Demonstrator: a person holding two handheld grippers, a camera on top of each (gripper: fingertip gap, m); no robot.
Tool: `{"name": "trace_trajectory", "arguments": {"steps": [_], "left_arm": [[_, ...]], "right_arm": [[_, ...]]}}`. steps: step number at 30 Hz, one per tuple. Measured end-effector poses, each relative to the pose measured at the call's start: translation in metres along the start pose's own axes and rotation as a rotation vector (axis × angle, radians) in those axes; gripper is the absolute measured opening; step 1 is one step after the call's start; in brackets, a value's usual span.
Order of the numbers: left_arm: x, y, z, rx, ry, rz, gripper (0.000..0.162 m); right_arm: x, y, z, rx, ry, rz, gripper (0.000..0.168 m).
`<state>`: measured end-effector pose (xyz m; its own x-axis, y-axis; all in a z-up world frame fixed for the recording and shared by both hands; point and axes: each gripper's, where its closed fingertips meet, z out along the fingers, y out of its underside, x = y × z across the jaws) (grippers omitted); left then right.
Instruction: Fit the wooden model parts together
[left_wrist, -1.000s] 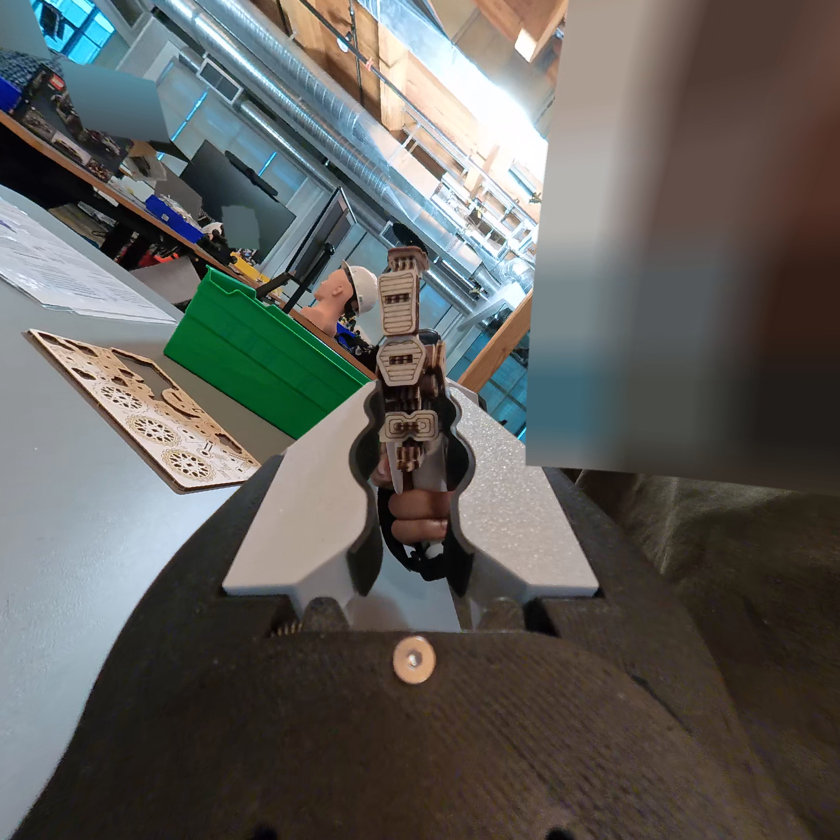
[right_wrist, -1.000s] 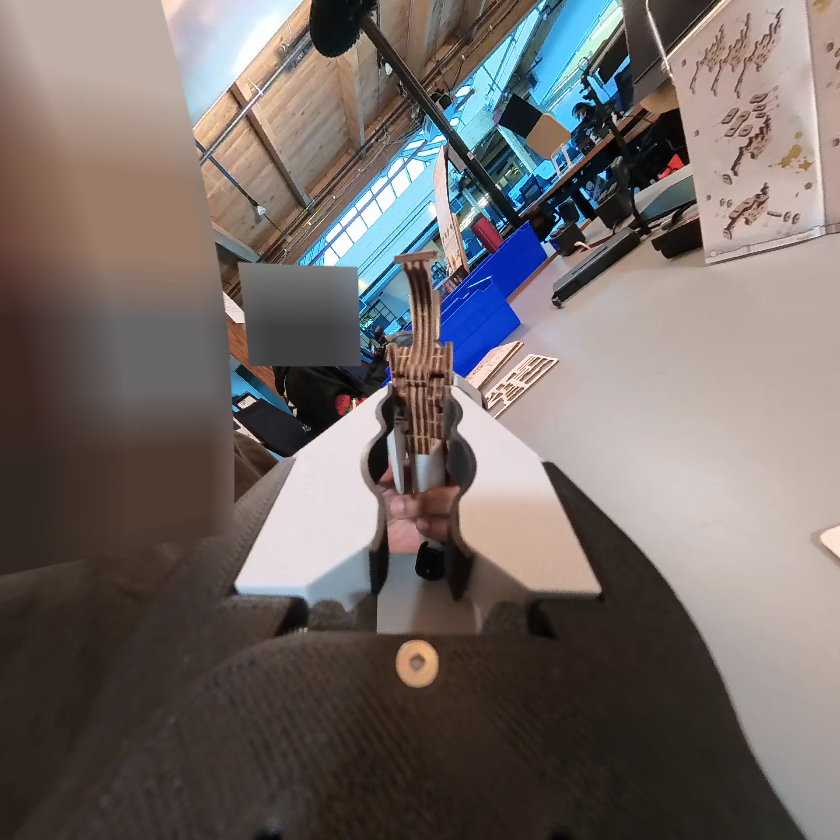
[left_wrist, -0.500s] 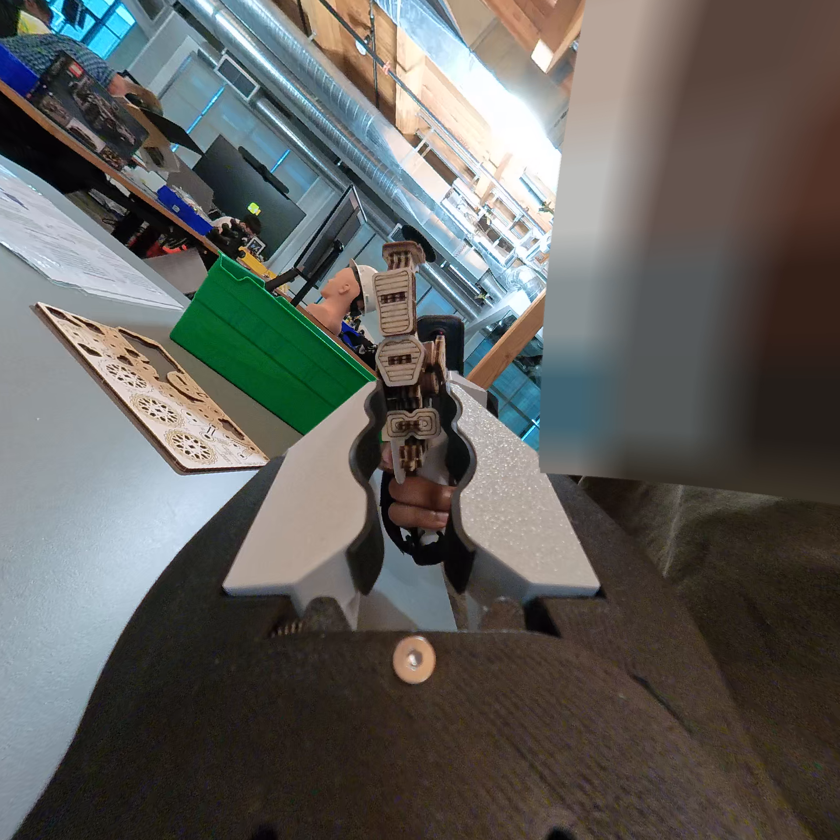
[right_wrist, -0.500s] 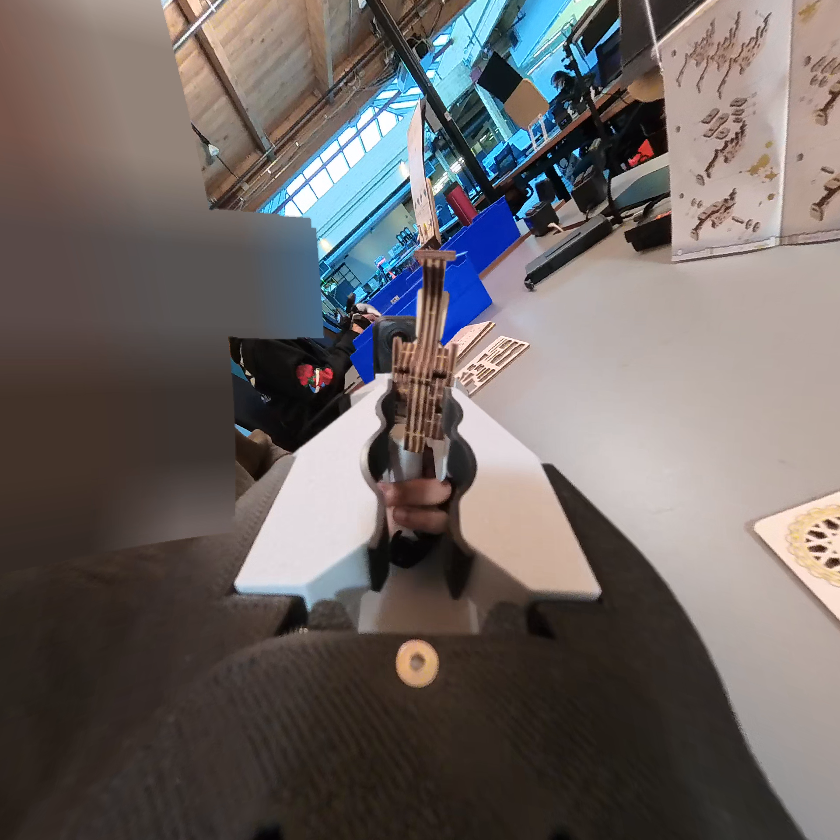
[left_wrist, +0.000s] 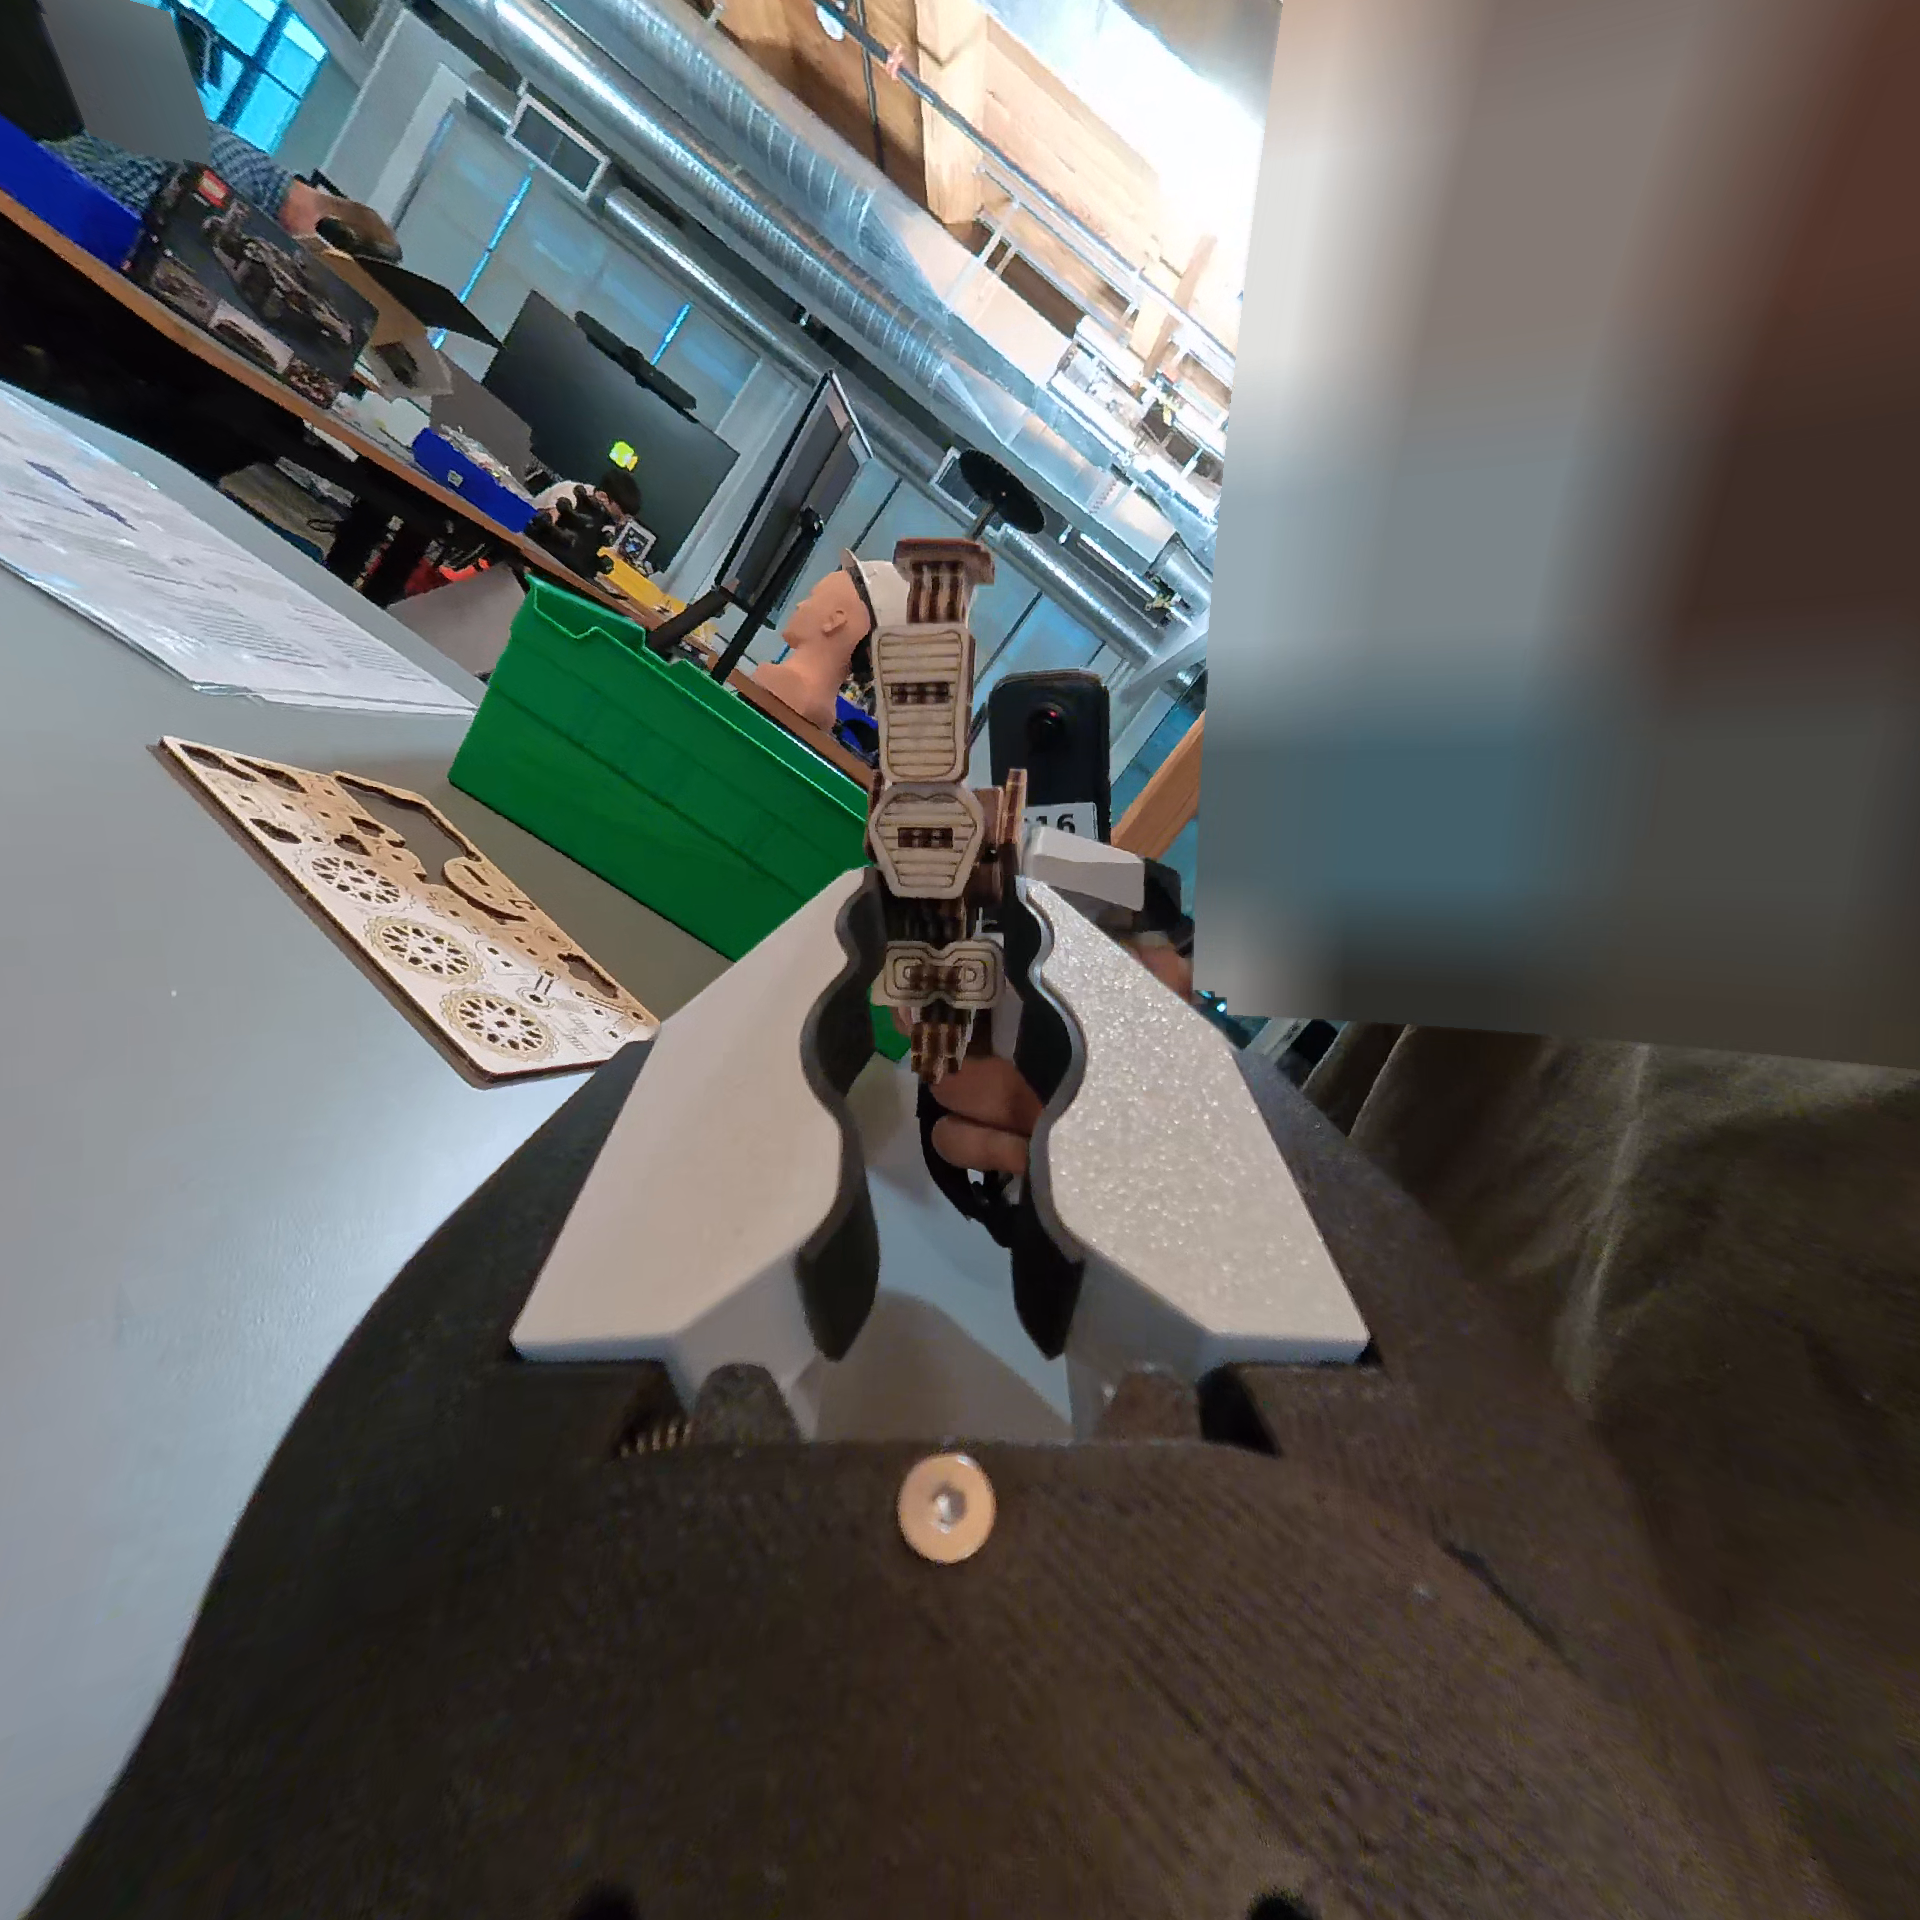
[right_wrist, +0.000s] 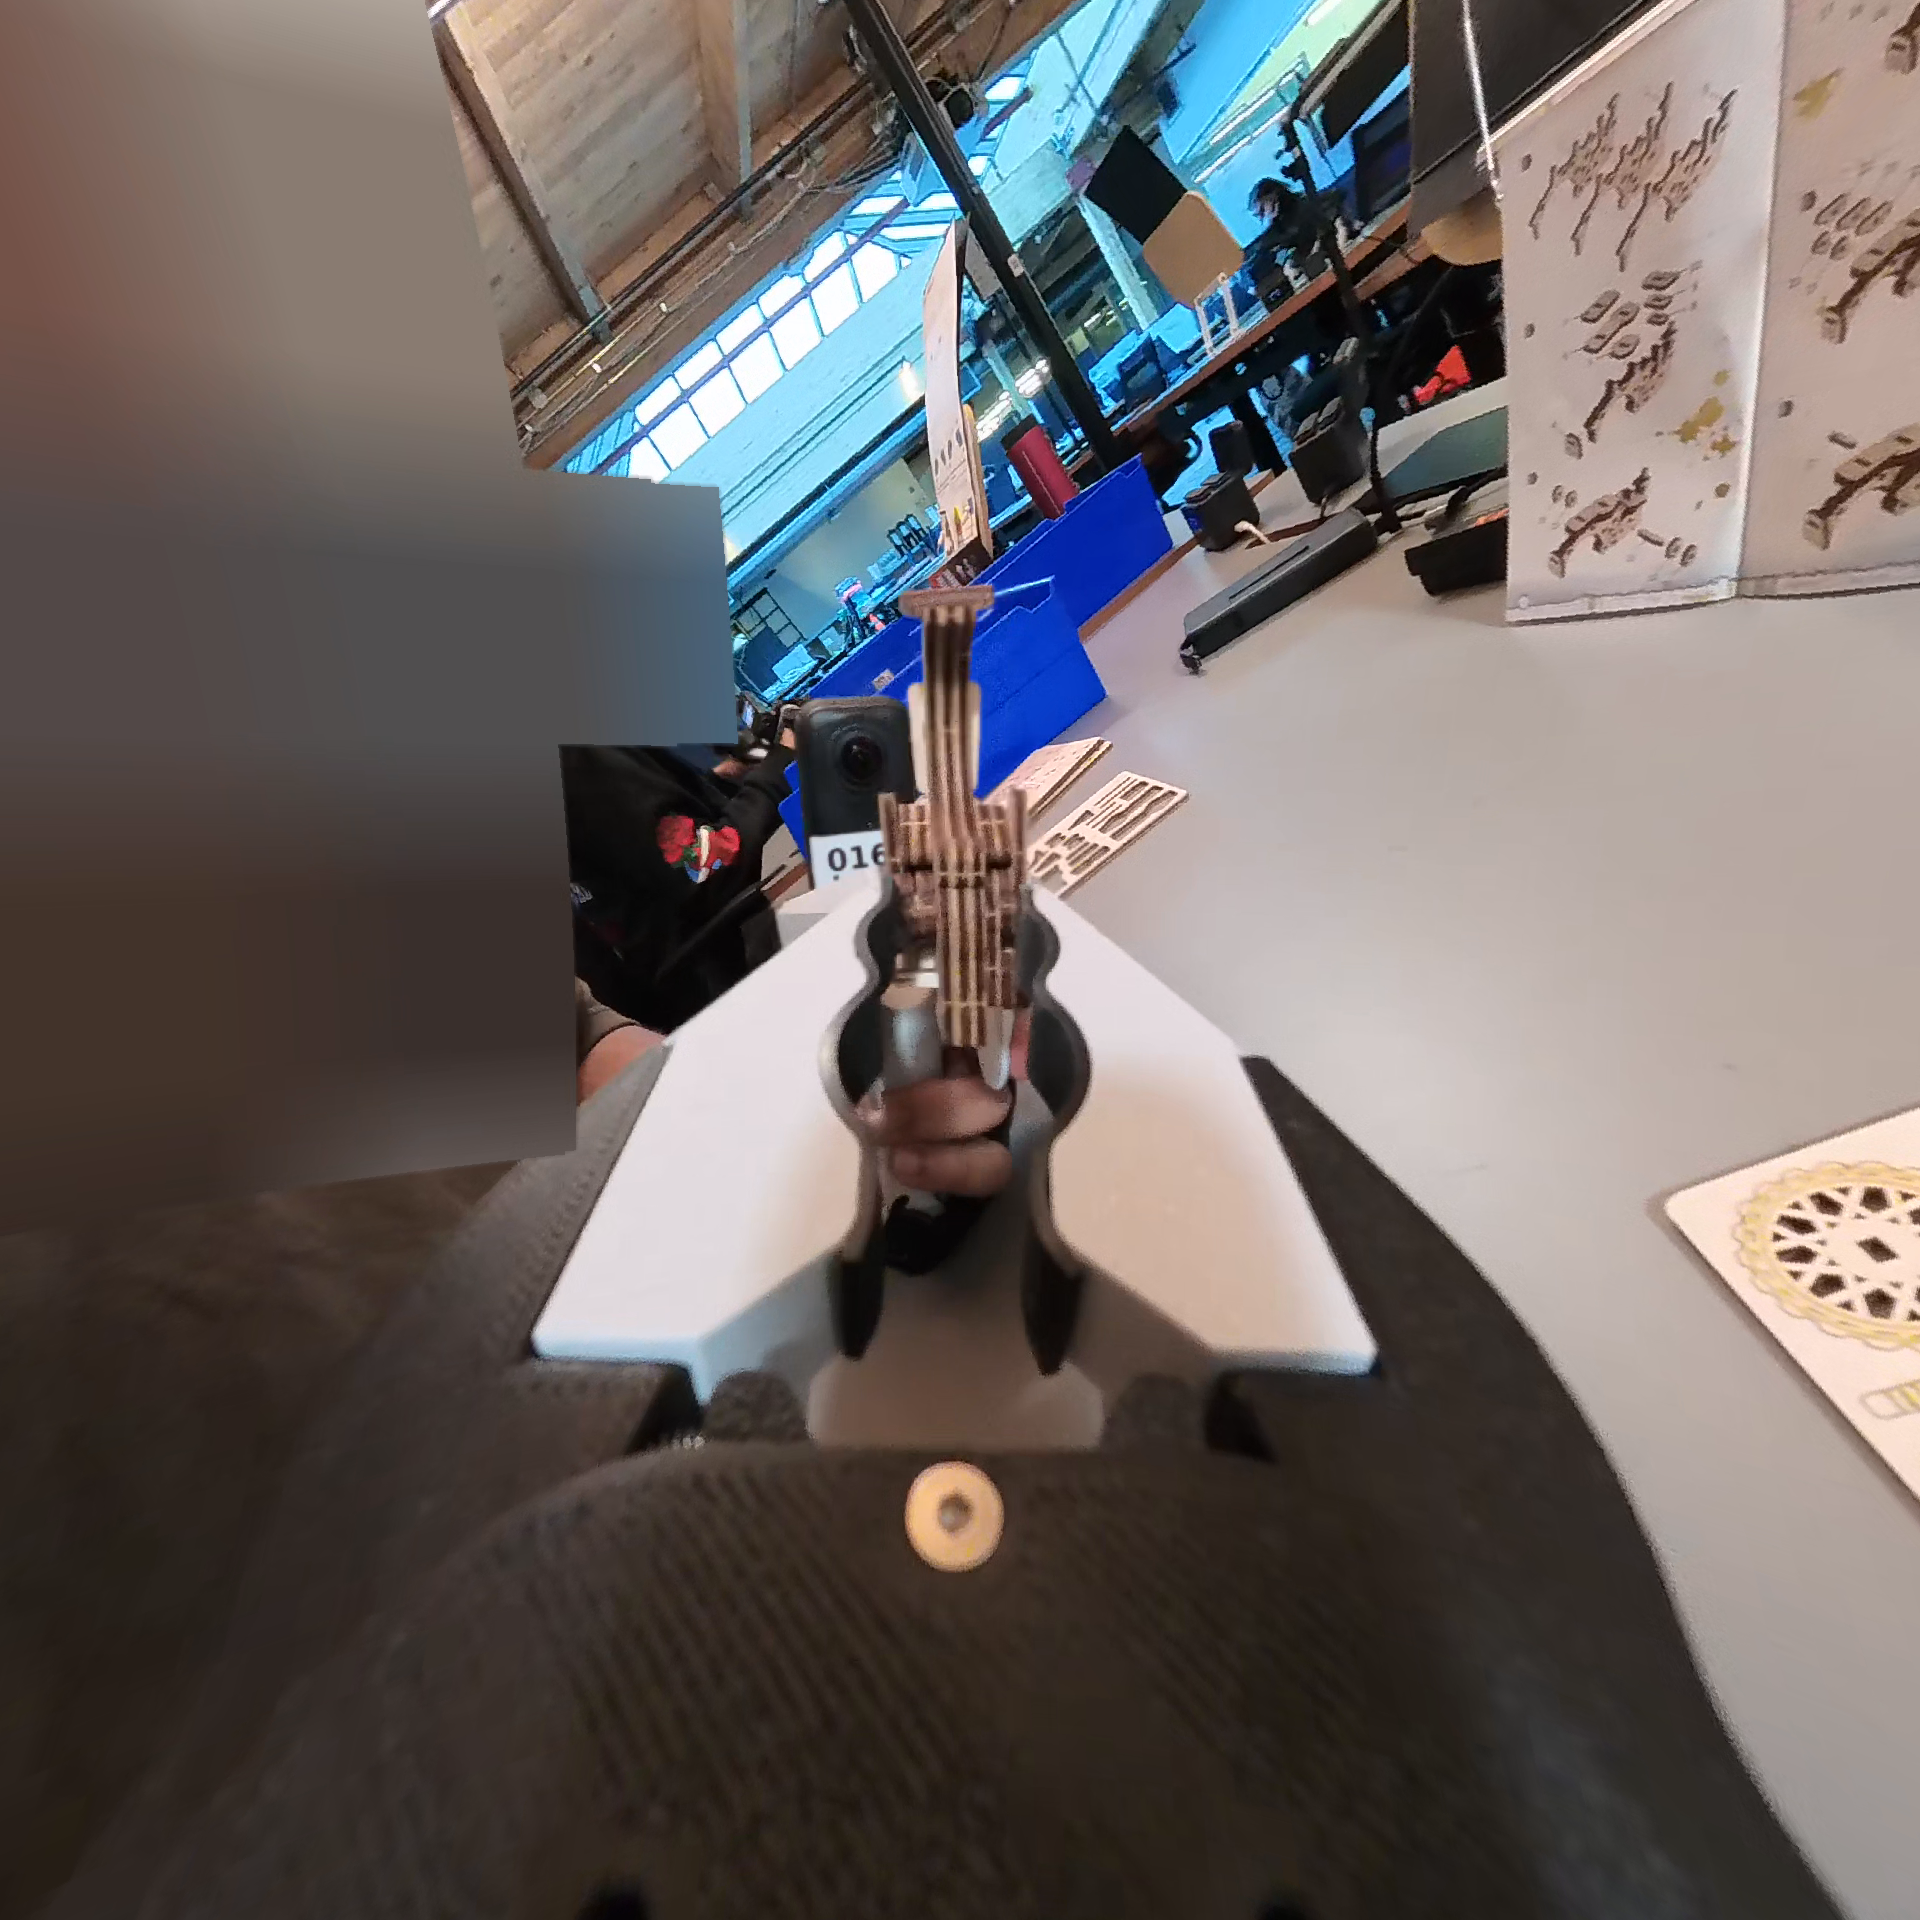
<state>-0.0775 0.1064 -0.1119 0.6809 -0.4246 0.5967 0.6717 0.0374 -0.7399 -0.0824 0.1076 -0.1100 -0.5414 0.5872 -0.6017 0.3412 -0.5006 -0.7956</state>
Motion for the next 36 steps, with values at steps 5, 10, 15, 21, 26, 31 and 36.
{"name": "trace_trajectory", "arguments": {"steps": [5, 10, 15, 21, 26, 31, 36], "left_arm": [[0.0021, 0.0021, 0.0005, -0.016, -0.005, 0.055, 0.022], [0.0009, 0.0049, 0.0014, -0.033, -0.021, 0.083, 0.022], [0.0010, 0.0066, 0.0026, -0.059, -0.051, 0.155, 0.022], [0.0005, 0.0079, 0.0029, -0.065, -0.071, 0.180, 0.022], [-0.0001, 0.0081, 0.0025, -0.062, -0.090, 0.199, 0.022], [-0.0008, 0.0079, 0.0023, -0.058, -0.102, 0.208, 0.022], [-0.0041, 0.0059, 0.0031, -0.032, -0.066, 0.099, 0.021]], "right_arm": [[-0.0016, 0.0007, -0.0015, -0.013, -0.008, -0.013, 0.021], [0.0003, 0.0019, -0.0028, -0.024, 0.005, -0.021, 0.021], [0.0006, 0.0025, -0.0043, -0.031, 0.002, -0.010, 0.020], [0.0015, 0.0037, -0.0051, -0.050, 0.006, -0.006, 0.020], [0.0030, 0.0045, -0.0050, -0.059, 0.018, -0.010, 0.019], [0.0034, 0.0043, -0.0049, -0.057, 0.033, -0.027, 0.019], [0.0065, 0.0023, -0.0042, -0.019, 0.006, 0.037, 0.019]]}}
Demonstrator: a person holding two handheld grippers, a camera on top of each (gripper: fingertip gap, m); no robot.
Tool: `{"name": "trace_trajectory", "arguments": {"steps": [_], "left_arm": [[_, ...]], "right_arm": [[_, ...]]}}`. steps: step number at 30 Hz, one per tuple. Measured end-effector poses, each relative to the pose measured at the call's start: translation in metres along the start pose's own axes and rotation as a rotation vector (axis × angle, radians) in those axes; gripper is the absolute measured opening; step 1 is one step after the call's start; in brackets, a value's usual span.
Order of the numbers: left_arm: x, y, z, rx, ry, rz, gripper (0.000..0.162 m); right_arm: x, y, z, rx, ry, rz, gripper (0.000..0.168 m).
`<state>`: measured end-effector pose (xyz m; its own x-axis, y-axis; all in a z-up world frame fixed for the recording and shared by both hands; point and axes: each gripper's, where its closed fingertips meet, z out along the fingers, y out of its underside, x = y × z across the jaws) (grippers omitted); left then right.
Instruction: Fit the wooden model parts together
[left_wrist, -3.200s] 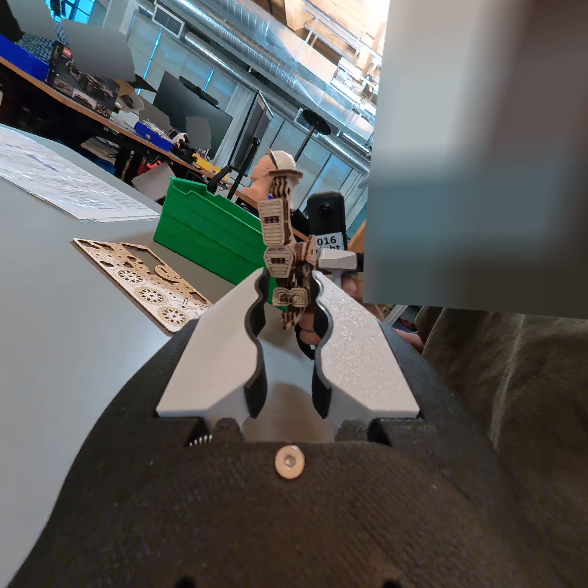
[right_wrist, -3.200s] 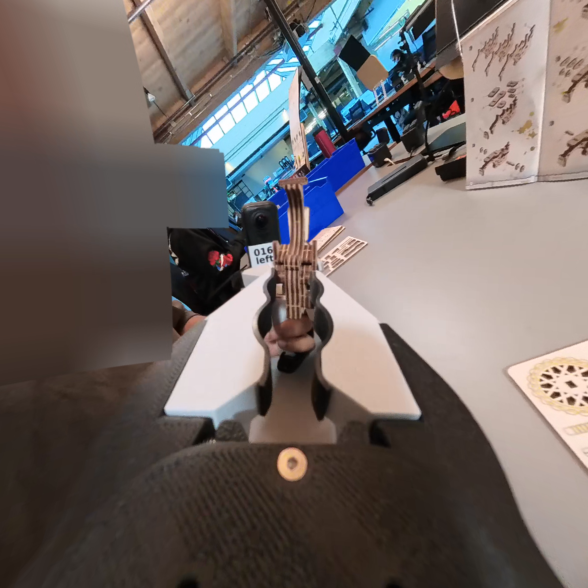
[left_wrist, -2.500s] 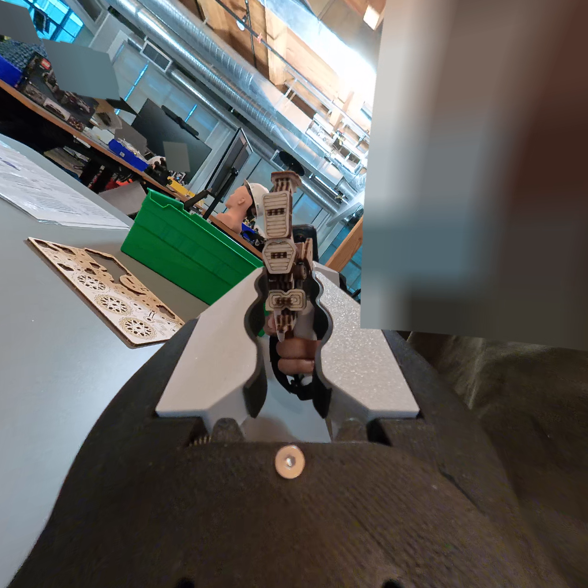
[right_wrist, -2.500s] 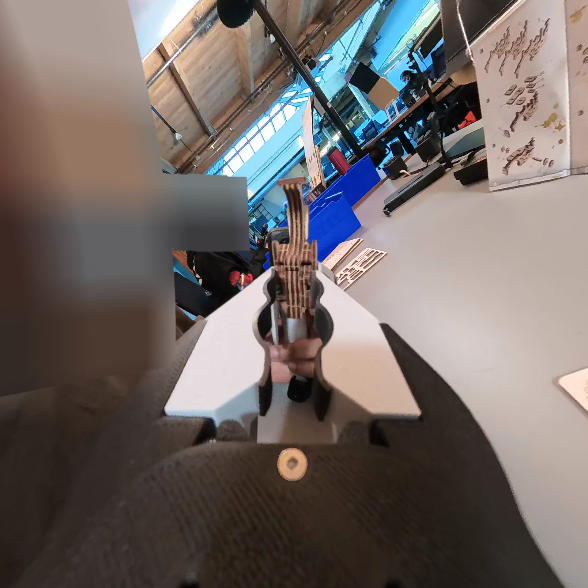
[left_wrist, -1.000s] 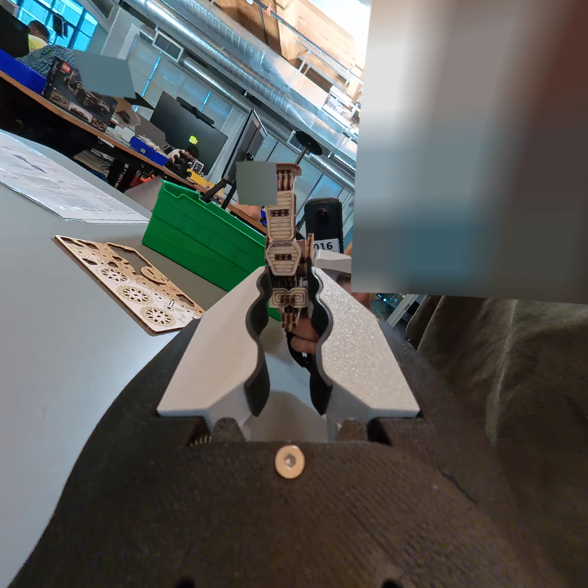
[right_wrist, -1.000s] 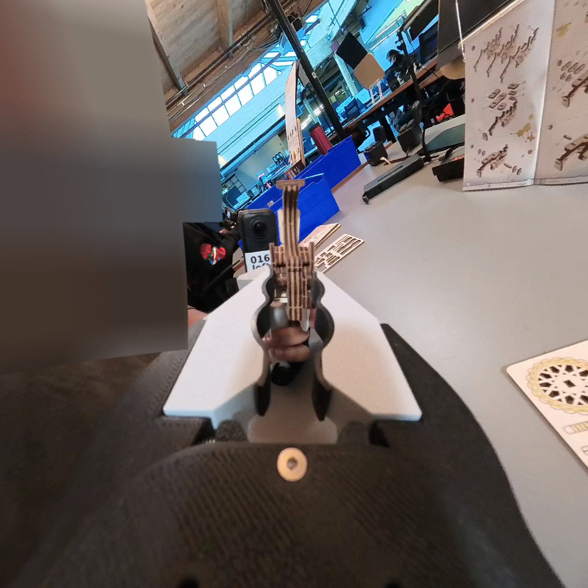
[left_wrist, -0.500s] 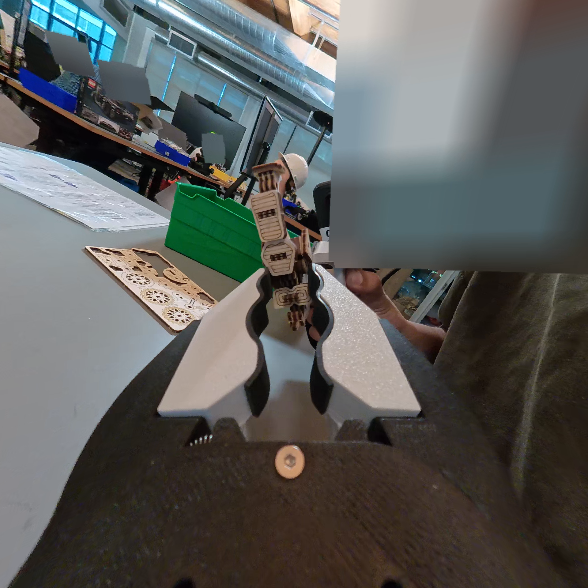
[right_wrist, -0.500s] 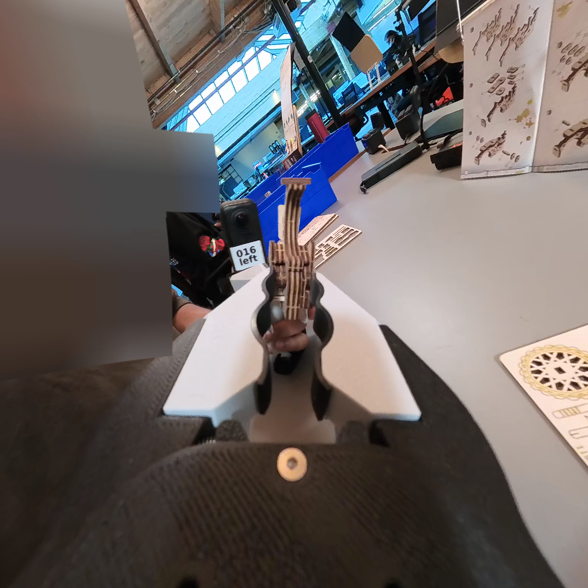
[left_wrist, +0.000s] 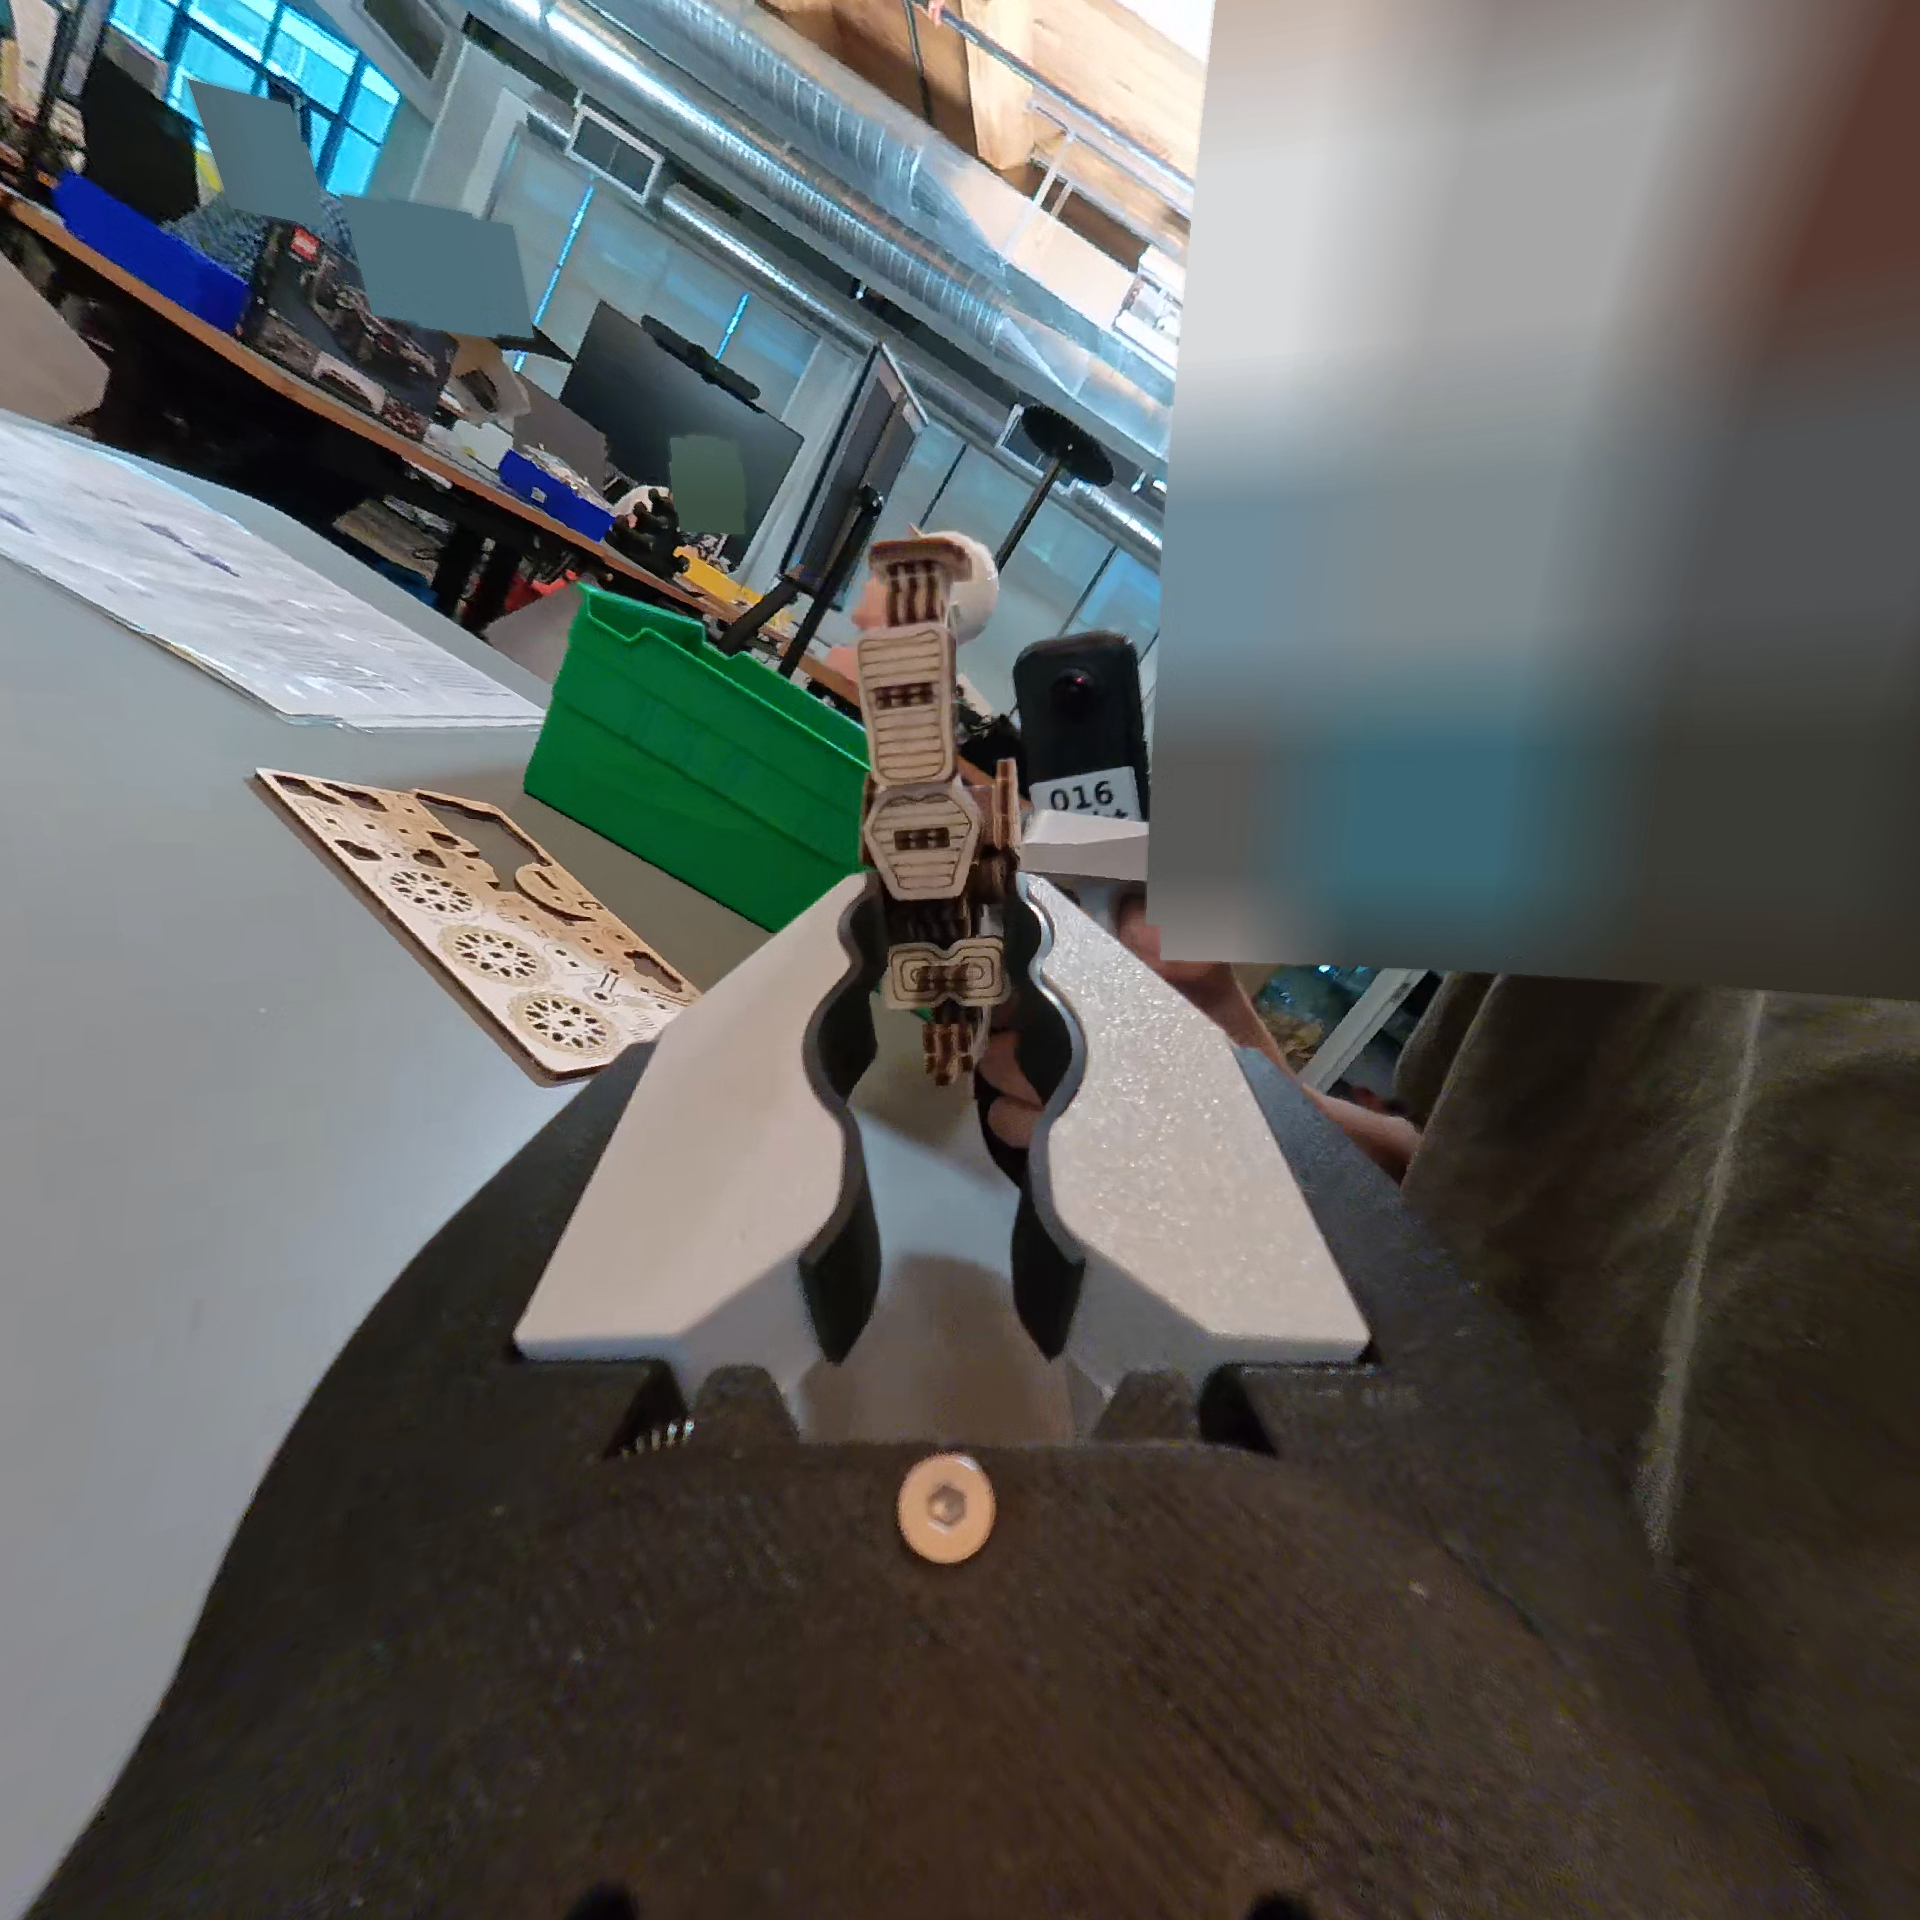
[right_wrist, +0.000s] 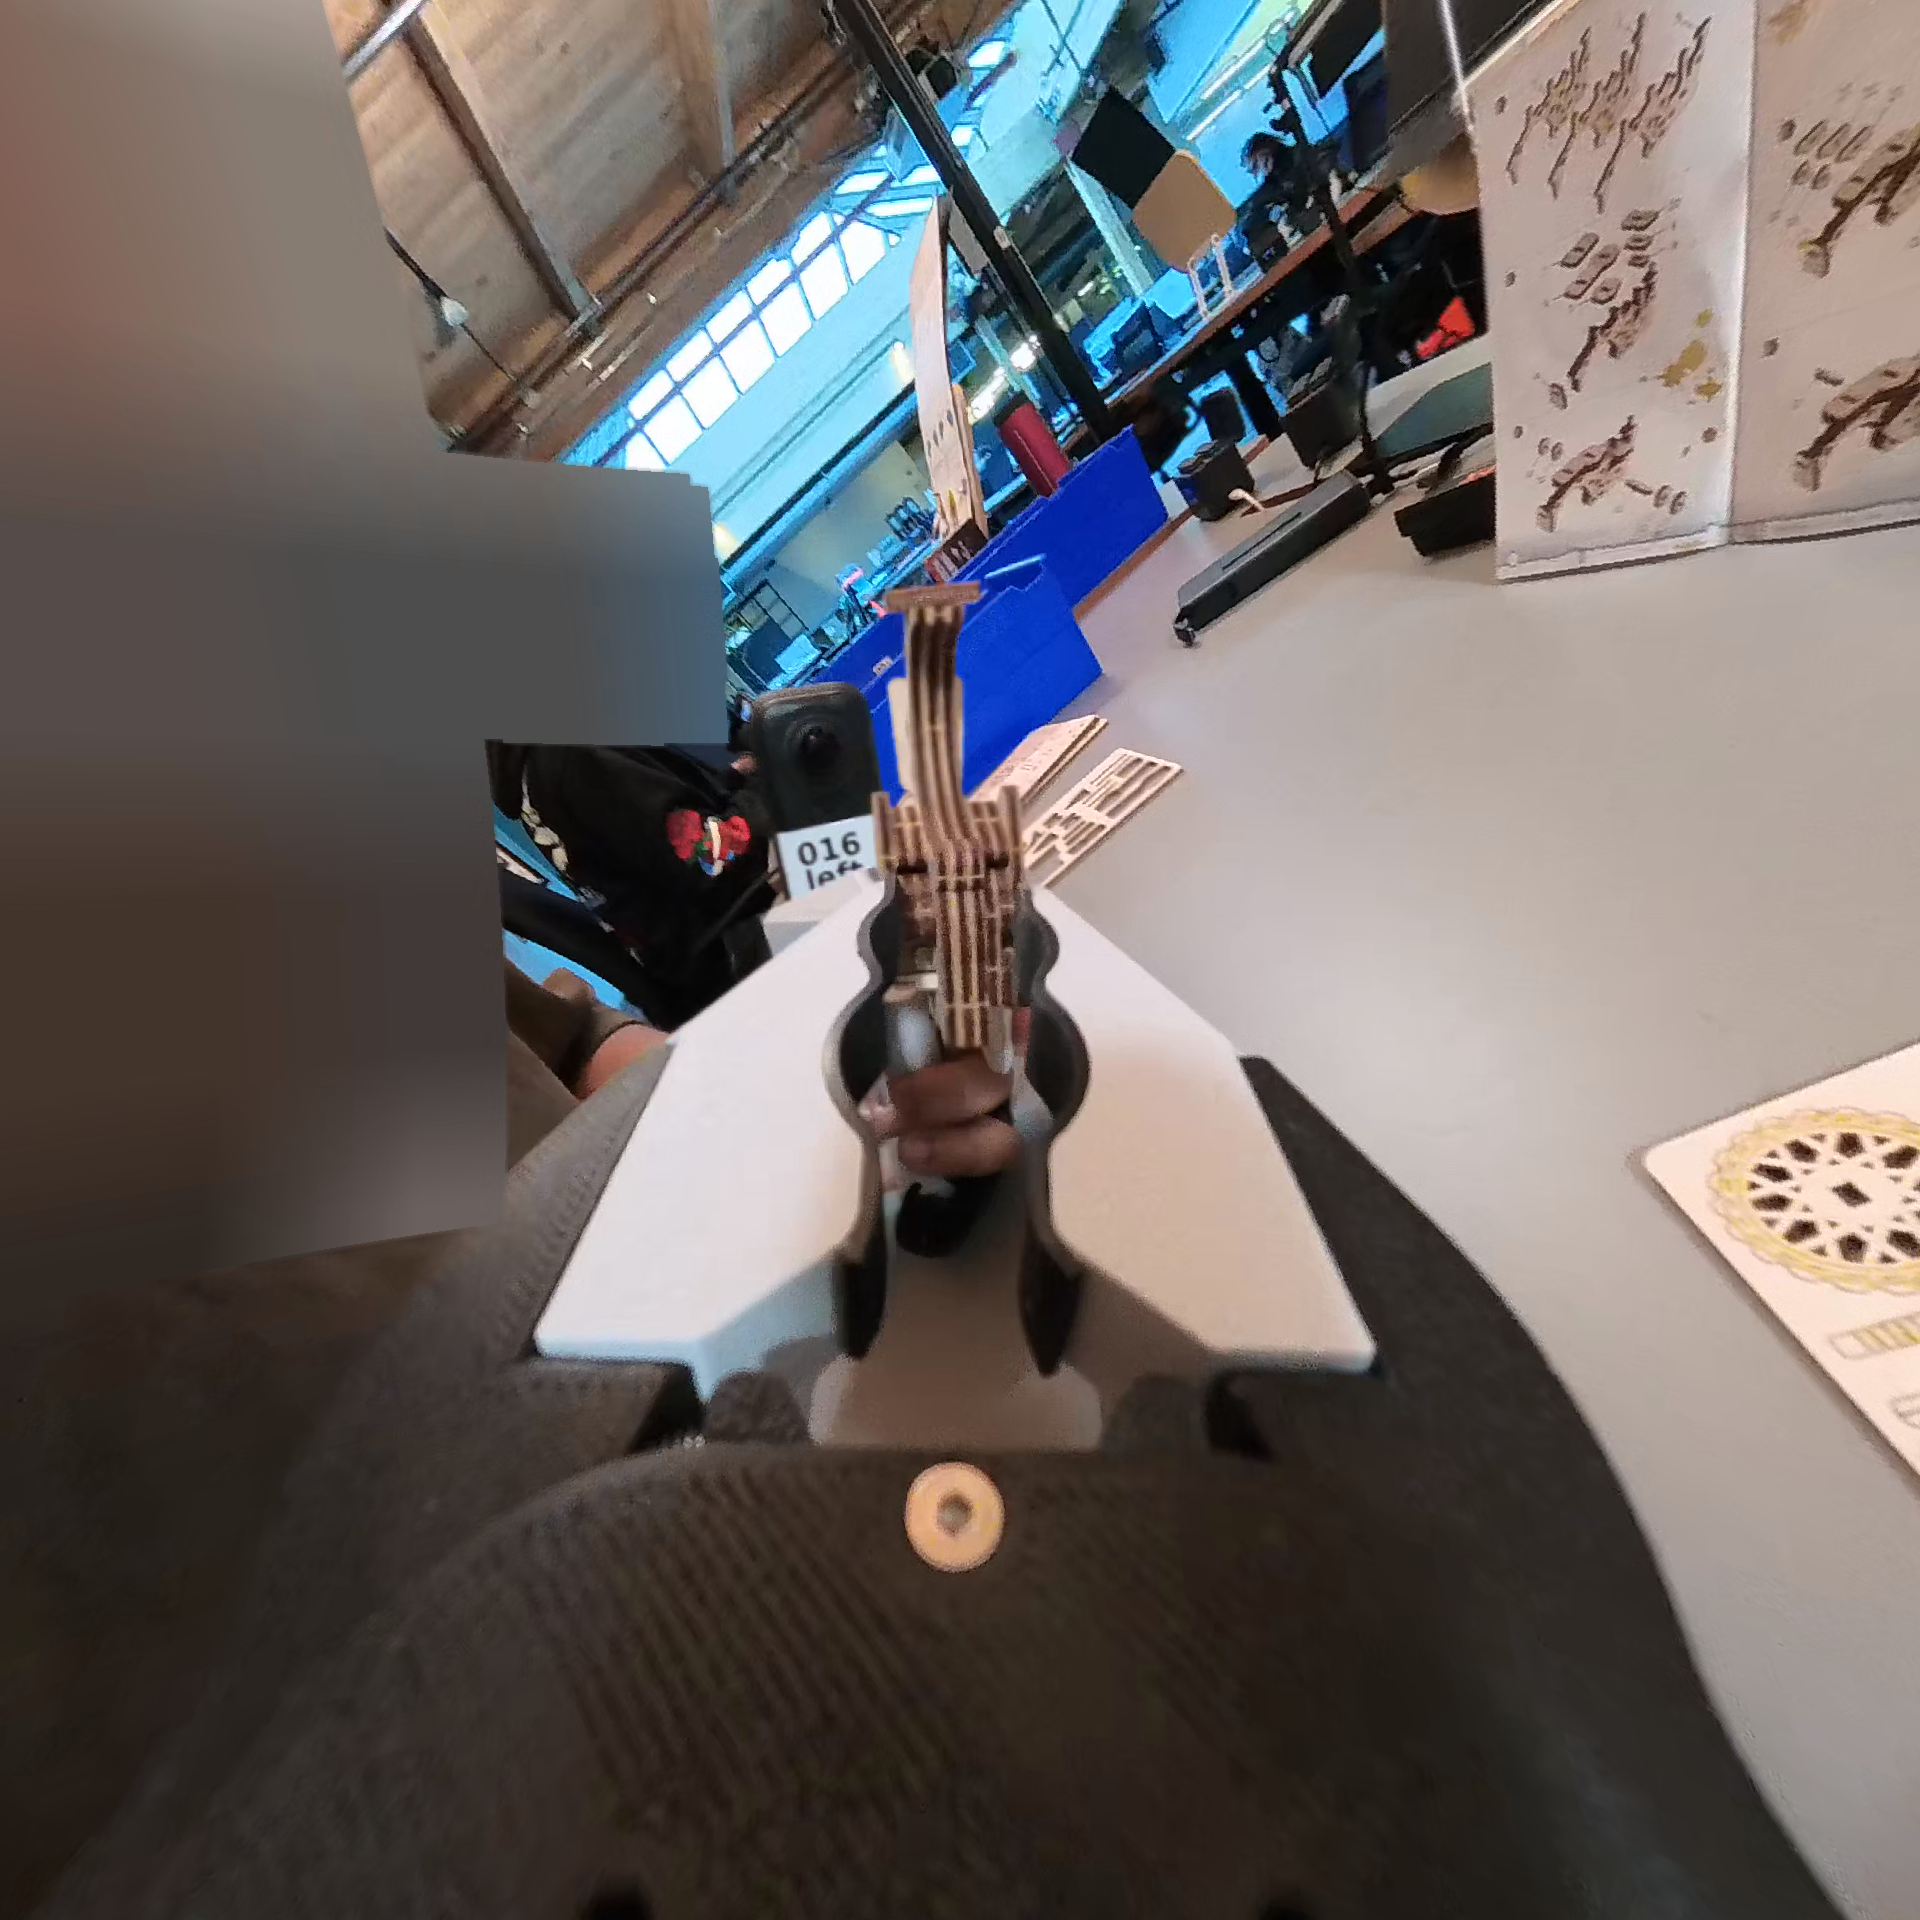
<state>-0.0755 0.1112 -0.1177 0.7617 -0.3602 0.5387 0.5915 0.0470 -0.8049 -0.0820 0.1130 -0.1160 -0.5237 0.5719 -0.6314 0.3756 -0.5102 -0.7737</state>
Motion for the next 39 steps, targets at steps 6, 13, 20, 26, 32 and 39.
{"name": "trace_trajectory", "arguments": {"steps": [6, 13, 20, 26, 32, 39], "left_arm": [[-0.001, -0.003, -0.002, 0.026, 0.036, -0.089, 0.021], [0.001, -0.003, -0.003, 0.022, 0.067, -0.139, 0.021], [0.003, -0.003, -0.003, 0.022, 0.076, -0.133, 0.021], [0.008, -0.005, -0.002, 0.030, 0.120, -0.139, 0.021], [0.010, -0.011, -0.010, -0.040, 0.250, -0.190, 0.030], [0.013, -0.020, -0.020, -0.062, 0.295, -0.030, 0.051]], "right_arm": [[-0.006, -0.001, 0.001, 0.004, -0.073, 0.024, 0.031], [-0.003, 0.001, 0.001, -0.015, -0.069, 0.012, 0.019], [-0.006, 0.002, 0.000, -0.053, -0.045, -0.043, 0.019], [-0.011, 0.000, -0.001, -0.090, -0.023, -0.140, 0.019], [-0.024, -0.005, -0.001, -0.035, 0.015, -0.418, 0.019], [-0.031, -0.010, -0.012, 0.004, -0.015, -0.620, 0.019]]}}
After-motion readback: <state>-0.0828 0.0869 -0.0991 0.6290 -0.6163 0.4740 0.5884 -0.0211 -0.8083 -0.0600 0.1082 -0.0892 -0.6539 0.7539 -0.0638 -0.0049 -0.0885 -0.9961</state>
